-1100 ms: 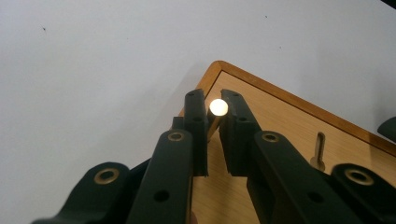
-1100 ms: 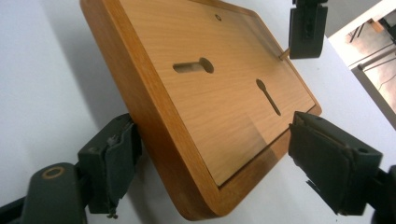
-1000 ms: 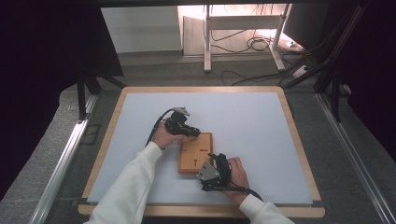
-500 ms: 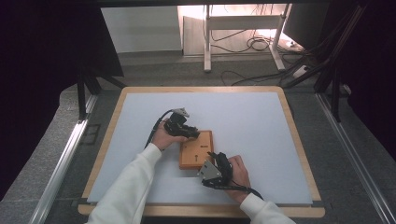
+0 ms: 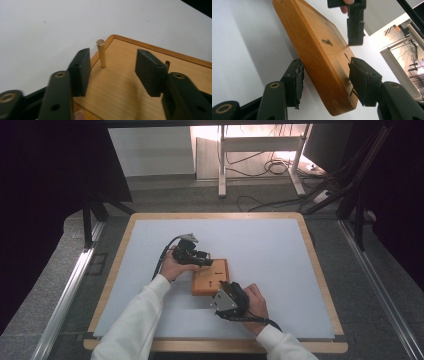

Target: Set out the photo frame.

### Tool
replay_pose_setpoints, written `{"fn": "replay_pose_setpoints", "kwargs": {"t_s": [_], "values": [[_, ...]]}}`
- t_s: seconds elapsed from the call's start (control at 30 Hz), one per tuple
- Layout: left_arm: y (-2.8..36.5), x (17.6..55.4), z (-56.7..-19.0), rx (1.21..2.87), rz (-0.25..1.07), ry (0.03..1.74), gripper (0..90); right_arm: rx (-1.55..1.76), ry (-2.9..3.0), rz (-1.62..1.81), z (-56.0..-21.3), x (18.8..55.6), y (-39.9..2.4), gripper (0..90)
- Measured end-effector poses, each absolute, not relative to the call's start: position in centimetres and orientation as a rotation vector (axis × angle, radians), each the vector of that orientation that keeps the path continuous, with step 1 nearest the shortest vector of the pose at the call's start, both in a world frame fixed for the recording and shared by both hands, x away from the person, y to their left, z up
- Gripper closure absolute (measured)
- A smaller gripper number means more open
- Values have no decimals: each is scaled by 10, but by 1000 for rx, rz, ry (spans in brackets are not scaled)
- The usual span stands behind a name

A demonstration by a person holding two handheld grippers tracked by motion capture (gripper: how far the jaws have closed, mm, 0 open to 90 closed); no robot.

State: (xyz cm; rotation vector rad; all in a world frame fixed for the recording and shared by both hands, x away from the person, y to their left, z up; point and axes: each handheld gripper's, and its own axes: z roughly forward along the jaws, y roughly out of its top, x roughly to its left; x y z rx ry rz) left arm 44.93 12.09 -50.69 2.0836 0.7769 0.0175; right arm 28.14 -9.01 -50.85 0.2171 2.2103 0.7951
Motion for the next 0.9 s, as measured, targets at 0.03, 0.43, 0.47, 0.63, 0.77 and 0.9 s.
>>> {"fn": "replay_pose_setpoints", "kwargs": {"t_s": [0.03,0.43,0.47,0.63,0.77,0.9], "values": [[124,447,-505,2080,31,779,441,217,2210,795,-509,281,-90,474],[175,402,-500,2041,134,798,332,183,2218,770,-509,280,-89,491],[178,397,-502,2035,134,801,326,182,2219,770,-509,280,-89,491],[192,379,-512,2037,137,812,309,178,2219,757,-510,281,-90,493],[197,369,-520,2064,139,817,302,187,2216,754,-509,280,-90,500],[198,362,-526,2079,140,823,299,190,2202,763,-507,281,-92,508]]}}
